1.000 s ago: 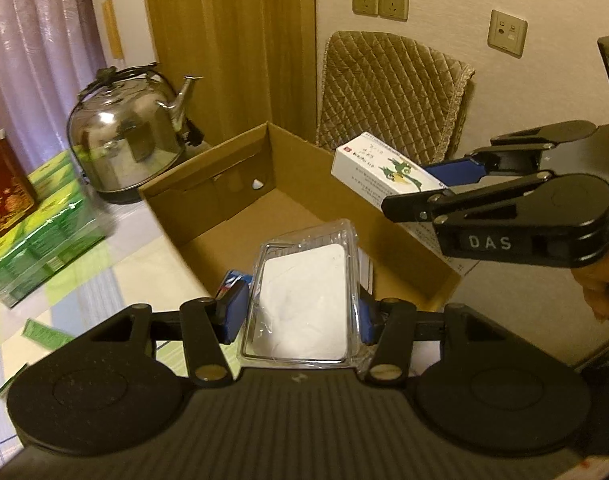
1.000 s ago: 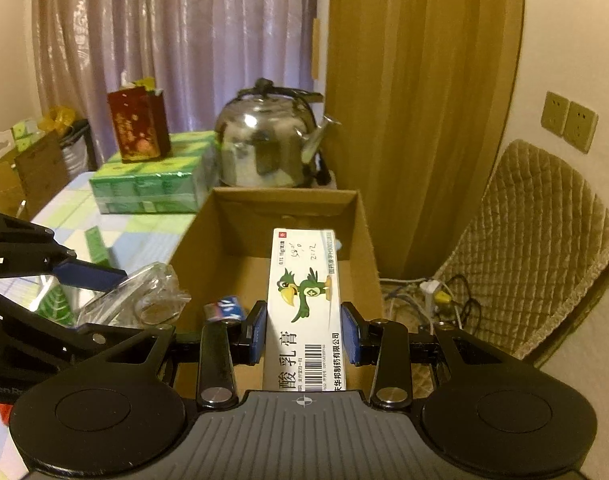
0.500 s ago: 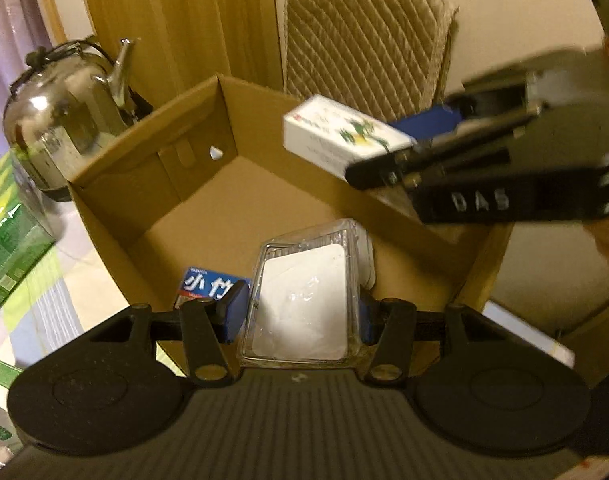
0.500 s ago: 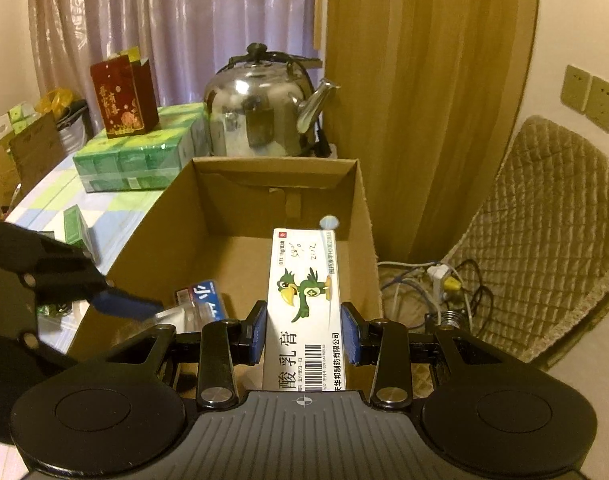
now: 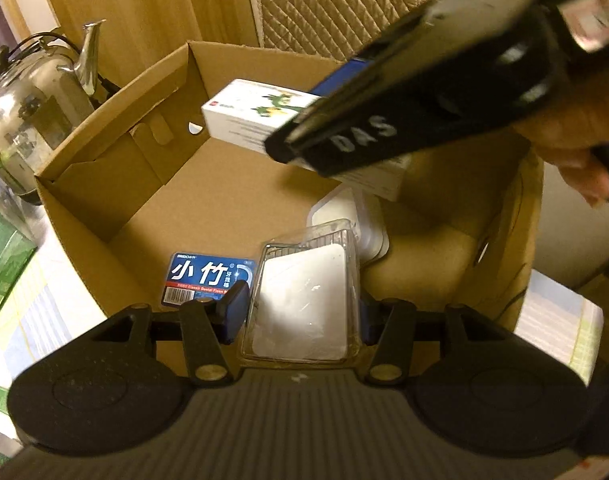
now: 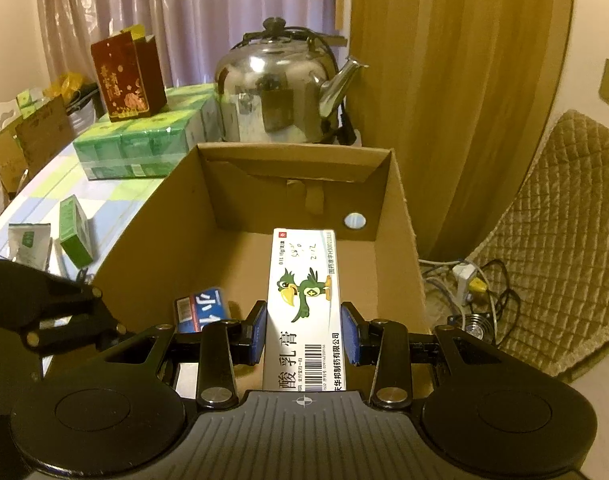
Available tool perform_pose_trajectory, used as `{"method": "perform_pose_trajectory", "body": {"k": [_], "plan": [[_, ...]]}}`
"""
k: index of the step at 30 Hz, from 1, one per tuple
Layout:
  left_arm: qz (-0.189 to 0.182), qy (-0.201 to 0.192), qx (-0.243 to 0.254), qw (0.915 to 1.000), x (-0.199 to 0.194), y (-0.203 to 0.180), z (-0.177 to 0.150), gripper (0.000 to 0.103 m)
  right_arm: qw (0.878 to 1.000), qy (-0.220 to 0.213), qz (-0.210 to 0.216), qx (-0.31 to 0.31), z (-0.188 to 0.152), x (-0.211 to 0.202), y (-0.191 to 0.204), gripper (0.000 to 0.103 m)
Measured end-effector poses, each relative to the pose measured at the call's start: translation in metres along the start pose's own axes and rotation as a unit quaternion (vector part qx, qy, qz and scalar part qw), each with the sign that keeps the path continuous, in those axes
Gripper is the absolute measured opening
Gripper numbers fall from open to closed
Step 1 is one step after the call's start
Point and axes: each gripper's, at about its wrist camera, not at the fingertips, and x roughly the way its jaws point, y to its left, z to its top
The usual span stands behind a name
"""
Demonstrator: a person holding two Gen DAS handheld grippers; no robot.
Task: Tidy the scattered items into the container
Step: 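Open both grippers to drop the ointment box and clear tray into the box, then move both grippers back toward the table items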
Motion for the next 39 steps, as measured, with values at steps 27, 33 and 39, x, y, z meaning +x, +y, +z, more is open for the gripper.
{"method": "perform_pose_trajectory", "body": {"k": [27, 33, 39], "plan": [[0.016, -0.044, -0.01, 0.9989, -0.029, 0.008, -0.008, 0.059, 0.999, 0.037, 0.002, 0.01, 0.006, 0.017, 0.001, 0.036], [0.028, -0.072, -0.034, 0.9964, -0.057, 0.008, -0.009, 0.061, 1.0, 0.008, -0.008, 0.026, 0.007, -0.022, -0.001, 0.047], [0.044, -0.088, -0.049, 0.994, -0.093, 0.005, -0.018, 0.063, 0.999, -0.028, -0.01, 0.032, 0.007, -0.072, 0.011, 0.059]]}}
